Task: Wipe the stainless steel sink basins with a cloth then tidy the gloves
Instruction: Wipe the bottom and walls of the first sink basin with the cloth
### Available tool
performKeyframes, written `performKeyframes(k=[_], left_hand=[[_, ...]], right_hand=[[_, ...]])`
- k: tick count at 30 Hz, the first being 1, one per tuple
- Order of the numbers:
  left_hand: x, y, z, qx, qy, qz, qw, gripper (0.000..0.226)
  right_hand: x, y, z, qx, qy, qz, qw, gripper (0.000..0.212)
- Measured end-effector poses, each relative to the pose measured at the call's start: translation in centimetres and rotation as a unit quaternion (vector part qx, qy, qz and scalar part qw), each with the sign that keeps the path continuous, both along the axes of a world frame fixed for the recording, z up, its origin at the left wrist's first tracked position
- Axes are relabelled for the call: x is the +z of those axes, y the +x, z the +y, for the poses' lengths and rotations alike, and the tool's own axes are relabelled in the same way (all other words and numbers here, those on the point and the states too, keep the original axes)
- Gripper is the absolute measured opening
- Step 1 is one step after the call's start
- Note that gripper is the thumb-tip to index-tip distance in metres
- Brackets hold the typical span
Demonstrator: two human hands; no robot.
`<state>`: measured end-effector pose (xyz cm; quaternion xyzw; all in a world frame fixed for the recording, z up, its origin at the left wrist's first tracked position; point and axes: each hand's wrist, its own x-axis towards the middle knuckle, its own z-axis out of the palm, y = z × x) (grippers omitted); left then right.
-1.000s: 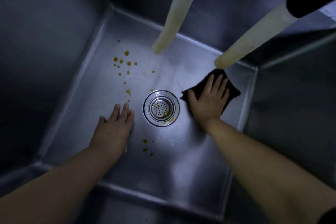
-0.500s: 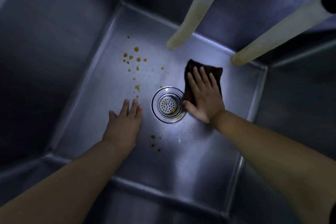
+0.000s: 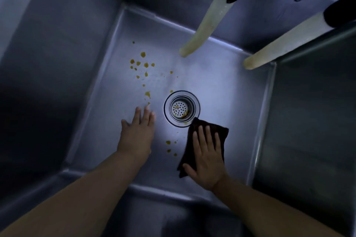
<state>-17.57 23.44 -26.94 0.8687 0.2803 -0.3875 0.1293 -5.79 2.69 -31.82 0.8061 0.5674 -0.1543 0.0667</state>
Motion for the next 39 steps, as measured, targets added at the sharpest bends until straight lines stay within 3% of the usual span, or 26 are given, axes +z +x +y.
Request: performKeyframes(k=[17, 24, 27, 33, 39], left_hand=[[-0.9, -0.1, 0.2, 0.003, -0.012, -0.033, 0.999, 0.077], [-1.1, 0.0, 0.1, 0.005, -0.010, -0.029, 1.000, 0.079], [-1.2, -0.1, 0.2, 0.006, -0.014, -0.026, 1.000, 0.080], [-1.4, -0.2, 0.0, 0.000, 0.010, -0.009, 1.000, 0.080], [-1.1, 0.0, 0.0, -0.013, 0.008, 0.011, 1.000, 0.086]], right_hand=[[-0.7, 14.3, 16.9, -0.193, 0.043, -0.078, 0.977, 0.081], [-0.7, 10.2, 23.0, -0.109, 0.086, -0.059, 0.989, 0.079], [-1.1, 6.9, 26.3, -0.064, 0.056, -0.056, 0.995, 0.085], [-1.5, -0.1, 30.6, 0.066, 0.074, -0.015, 0.995, 0.079], [-1.3, 3.3, 27.9, 0.134, 0.096, 0.003, 0.986, 0.076]])
